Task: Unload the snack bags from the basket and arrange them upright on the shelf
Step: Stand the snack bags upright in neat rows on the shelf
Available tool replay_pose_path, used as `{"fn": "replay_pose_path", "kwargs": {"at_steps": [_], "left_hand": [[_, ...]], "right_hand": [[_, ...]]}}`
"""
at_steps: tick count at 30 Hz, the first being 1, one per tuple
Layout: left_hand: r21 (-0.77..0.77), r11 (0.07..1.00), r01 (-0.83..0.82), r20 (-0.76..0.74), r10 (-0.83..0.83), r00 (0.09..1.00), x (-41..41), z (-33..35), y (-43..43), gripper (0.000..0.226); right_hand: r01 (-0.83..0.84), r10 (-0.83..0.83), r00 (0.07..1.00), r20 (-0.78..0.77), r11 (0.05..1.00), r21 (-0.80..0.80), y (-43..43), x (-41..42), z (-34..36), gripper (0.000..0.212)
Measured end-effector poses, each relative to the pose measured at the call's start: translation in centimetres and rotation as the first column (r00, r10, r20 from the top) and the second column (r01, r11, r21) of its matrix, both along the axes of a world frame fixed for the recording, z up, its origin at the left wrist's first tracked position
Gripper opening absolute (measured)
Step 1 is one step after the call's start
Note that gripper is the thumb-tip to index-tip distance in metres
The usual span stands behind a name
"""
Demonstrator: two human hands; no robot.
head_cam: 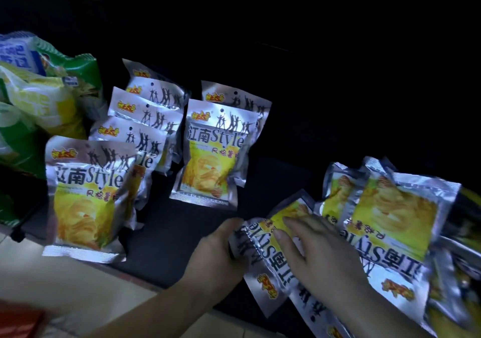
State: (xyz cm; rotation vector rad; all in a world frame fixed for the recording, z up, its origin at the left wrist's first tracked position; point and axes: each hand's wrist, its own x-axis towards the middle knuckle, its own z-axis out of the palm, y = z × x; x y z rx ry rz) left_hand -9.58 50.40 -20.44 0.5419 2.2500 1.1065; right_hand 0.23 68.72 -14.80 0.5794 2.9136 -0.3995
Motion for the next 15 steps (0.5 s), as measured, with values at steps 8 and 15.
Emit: {"fn": "replay_pose_path", "kwargs": {"at_steps": [8,15], "left_hand": [[0.243,0.967,0.081,-0.097,-0.059,0.994,-2.9,5.8,1.2,0.069],[0.209,0.924,0.321,-0.326,-0.244,0.913,-8.5,13.6,-0.7,0.078]], "right_hand": [[0.075,-0.080,0.986,-0.147,0.996,-0.042,1.3,0.5,0.5,0.048],[-0.118,-0.065,0.932,-0.357,0.877,-0.466,-1.0,-3.1,3.6,0.030]]}}
